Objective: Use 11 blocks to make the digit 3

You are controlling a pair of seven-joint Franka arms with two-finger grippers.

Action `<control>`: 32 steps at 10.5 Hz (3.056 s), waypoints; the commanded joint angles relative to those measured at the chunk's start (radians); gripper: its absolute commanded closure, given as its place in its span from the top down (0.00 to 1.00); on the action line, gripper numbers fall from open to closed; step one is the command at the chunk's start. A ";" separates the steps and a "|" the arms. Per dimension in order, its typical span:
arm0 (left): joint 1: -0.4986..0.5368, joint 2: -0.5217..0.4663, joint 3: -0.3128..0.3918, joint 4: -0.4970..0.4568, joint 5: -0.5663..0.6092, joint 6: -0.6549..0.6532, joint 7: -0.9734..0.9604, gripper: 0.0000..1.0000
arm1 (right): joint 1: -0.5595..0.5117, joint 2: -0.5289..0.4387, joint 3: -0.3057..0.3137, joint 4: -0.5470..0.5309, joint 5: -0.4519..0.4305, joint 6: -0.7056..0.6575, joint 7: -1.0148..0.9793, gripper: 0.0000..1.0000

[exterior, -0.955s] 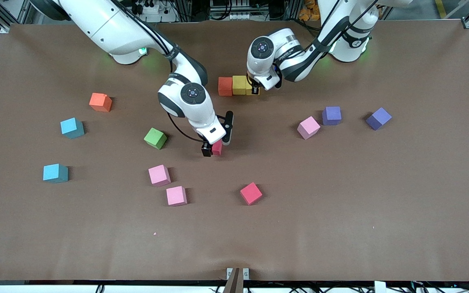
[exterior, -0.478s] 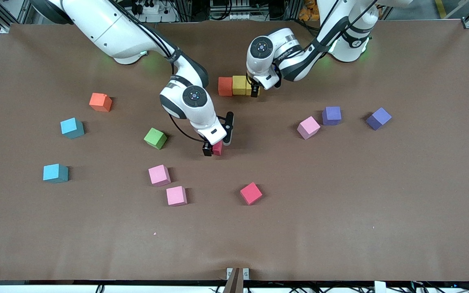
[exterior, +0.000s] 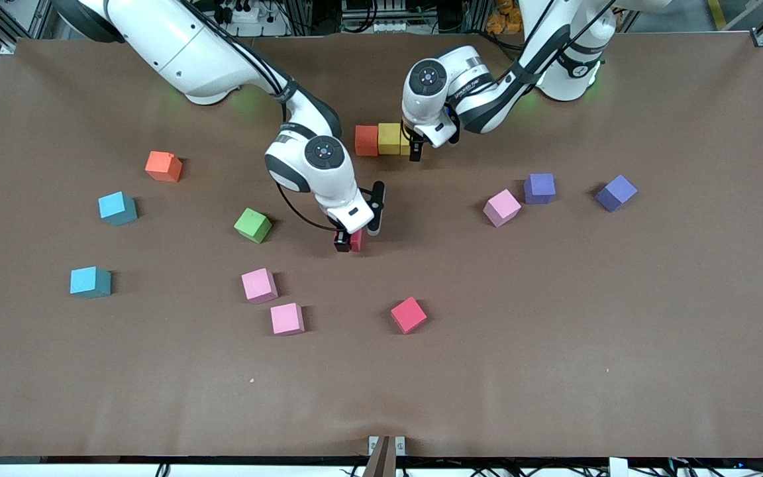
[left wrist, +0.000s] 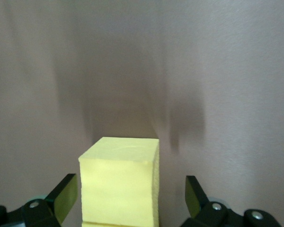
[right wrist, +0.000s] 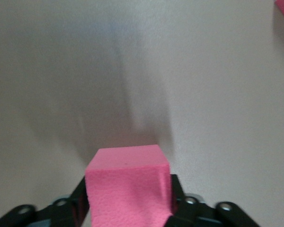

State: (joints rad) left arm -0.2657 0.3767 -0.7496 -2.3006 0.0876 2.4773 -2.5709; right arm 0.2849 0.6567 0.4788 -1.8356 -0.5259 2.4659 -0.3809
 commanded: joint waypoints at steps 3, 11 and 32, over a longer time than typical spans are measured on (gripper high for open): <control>0.058 -0.090 -0.008 0.015 -0.022 -0.072 0.018 1.00 | -0.018 -0.089 0.001 -0.010 -0.005 -0.088 0.049 0.16; 0.353 -0.102 -0.005 0.229 -0.020 -0.356 0.486 1.00 | -0.033 -0.298 0.007 -0.149 0.268 -0.171 0.773 0.20; 0.634 -0.075 0.001 0.503 0.089 -0.584 1.762 1.00 | 0.218 -0.241 0.006 -0.341 0.239 0.068 1.666 0.20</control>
State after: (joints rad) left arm 0.3632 0.2955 -0.7402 -1.8204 0.1545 1.9187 -0.8367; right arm 0.4961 0.4119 0.4903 -2.1794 -0.2627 2.5371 1.2507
